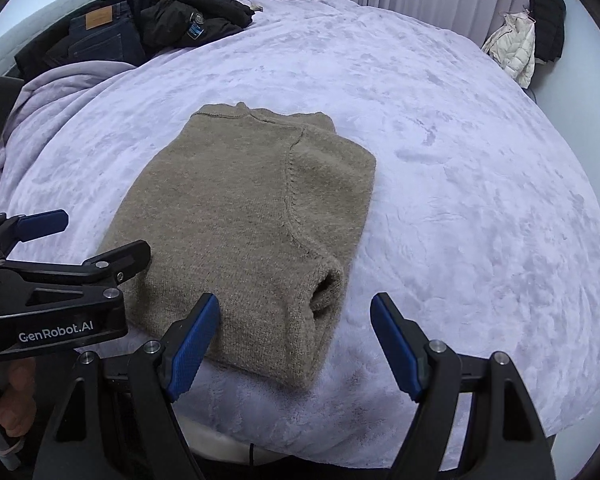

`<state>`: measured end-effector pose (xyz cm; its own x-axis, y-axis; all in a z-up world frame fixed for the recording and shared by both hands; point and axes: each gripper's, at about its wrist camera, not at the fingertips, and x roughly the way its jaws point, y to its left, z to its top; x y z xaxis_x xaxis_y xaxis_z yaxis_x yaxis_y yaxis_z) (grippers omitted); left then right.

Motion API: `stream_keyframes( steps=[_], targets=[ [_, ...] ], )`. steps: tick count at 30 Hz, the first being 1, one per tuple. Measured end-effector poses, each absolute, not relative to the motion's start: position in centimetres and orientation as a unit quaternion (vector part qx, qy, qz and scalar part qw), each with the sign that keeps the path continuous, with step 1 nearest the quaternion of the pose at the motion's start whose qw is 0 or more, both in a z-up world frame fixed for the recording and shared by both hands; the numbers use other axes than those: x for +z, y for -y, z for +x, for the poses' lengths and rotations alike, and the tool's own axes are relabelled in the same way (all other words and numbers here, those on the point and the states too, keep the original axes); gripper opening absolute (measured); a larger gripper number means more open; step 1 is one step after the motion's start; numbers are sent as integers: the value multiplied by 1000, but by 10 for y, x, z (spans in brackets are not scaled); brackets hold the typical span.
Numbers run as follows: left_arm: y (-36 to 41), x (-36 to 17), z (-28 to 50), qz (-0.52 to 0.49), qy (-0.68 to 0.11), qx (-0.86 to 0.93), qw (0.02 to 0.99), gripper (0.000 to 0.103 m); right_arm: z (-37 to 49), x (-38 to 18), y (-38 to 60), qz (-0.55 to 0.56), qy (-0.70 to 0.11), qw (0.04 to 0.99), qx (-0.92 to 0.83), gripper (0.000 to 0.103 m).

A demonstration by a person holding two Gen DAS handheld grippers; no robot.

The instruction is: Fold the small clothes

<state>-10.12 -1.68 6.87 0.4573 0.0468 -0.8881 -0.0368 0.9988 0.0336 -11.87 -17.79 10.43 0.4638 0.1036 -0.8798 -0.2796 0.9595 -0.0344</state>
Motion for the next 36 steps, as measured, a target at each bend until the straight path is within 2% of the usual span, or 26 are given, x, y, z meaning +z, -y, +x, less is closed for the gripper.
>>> stream_keyframes(
  steps=[36],
  targets=[
    [31, 77, -94, 12, -521, 41, 853, 103, -106, 109, 191, -95, -496, 854, 130, 81]
  ],
)
